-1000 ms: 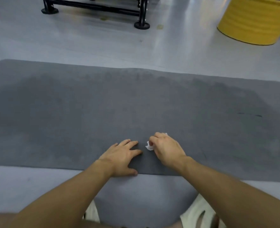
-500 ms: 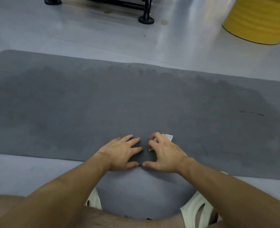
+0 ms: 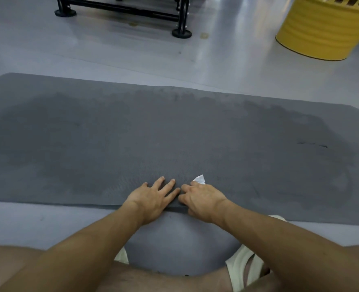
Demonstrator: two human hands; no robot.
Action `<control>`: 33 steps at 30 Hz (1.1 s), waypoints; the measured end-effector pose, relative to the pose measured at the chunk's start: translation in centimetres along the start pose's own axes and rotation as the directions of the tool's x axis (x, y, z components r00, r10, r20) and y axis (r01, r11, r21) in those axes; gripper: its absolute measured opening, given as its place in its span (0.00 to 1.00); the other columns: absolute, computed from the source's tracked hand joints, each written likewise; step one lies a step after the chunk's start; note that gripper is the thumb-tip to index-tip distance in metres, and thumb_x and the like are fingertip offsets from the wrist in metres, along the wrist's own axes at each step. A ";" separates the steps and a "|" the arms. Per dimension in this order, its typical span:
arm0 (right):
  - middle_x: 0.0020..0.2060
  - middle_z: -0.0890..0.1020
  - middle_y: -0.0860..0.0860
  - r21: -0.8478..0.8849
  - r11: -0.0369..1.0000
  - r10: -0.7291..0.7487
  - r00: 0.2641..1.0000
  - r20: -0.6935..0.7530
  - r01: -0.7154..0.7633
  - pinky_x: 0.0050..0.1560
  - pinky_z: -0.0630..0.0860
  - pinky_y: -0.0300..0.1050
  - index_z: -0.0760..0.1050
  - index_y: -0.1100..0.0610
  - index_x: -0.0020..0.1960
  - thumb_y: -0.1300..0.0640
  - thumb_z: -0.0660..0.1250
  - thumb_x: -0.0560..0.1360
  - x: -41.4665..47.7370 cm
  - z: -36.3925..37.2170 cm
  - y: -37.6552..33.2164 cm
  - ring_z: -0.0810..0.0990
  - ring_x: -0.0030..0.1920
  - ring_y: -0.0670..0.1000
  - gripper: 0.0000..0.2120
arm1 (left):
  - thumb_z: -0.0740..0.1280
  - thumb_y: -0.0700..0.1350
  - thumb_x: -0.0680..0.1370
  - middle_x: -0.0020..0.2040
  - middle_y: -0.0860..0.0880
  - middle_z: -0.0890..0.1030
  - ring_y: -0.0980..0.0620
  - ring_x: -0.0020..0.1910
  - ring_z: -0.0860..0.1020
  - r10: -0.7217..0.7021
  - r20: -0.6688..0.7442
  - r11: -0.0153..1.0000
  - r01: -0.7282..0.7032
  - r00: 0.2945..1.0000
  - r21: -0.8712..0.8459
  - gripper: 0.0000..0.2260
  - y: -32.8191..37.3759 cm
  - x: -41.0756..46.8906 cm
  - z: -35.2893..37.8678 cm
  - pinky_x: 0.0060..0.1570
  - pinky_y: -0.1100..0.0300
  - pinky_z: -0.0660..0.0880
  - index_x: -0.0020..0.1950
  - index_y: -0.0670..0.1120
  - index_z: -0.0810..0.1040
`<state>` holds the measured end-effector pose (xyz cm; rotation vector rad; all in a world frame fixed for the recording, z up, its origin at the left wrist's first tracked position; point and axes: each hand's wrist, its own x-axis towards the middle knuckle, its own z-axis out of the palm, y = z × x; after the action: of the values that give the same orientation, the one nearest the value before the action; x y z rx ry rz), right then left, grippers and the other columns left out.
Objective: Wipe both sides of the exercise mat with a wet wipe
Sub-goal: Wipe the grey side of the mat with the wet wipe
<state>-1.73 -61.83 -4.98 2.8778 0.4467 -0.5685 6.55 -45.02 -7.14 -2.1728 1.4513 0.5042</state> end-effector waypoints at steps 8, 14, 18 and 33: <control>0.65 0.74 0.56 -0.069 0.997 -0.030 0.996 0.085 0.036 0.58 0.73 0.51 0.73 0.56 0.70 0.57 0.59 0.83 -1.0 -0.1 -1.0 0.74 0.62 0.58 0.16 | 0.48 0.45 0.87 0.83 0.43 0.36 0.36 0.82 0.45 0.018 0.033 0.999 -0.019 0.999 0.049 0.29 2.2 -1.0 -0.2 0.71 0.38 0.67 0.82 0.48 0.34; 0.61 0.76 0.56 0.077 0.995 -0.078 0.984 0.160 0.066 0.51 0.71 0.50 0.77 0.58 0.63 0.57 0.62 0.80 -1.6 -0.7 -1.1 0.76 0.58 0.58 0.14 | 0.49 0.43 0.87 0.83 0.43 0.35 0.36 0.82 0.45 0.074 0.062 0.996 -0.077 0.995 0.054 0.30 3.1 -1.7 -0.1 0.68 0.38 0.71 0.82 0.48 0.33; 0.50 0.75 0.54 0.275 0.959 -0.105 0.986 0.133 0.065 0.43 0.66 0.46 0.75 0.55 0.46 0.50 0.68 0.76 -2.0 -0.8 0.3 0.74 0.46 0.55 0.08 | 0.50 0.43 0.86 0.83 0.44 0.36 0.36 0.82 0.45 0.112 0.081 0.993 -0.115 0.990 0.033 0.30 2.9 -2.4 -0.6 0.66 0.42 0.74 0.82 0.48 0.35; 0.73 0.64 0.45 0.657 0.740 0.393 0.886 -0.246 -0.145 0.71 0.69 0.48 0.67 0.49 0.75 0.55 0.68 0.77 4.6 3.6 4.5 0.66 0.71 0.50 0.27 | 0.60 0.56 0.82 0.82 0.55 0.54 0.51 0.81 0.51 -0.241 -0.265 0.866 0.083 0.934 -0.494 0.27 -4.1 3.6 1.2 0.79 0.49 0.53 0.81 0.57 0.59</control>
<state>2.60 -65.70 -9.55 3.6168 -0.1935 -0.1093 11.68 -45.72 -9.36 -2.8582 1.3845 0.5061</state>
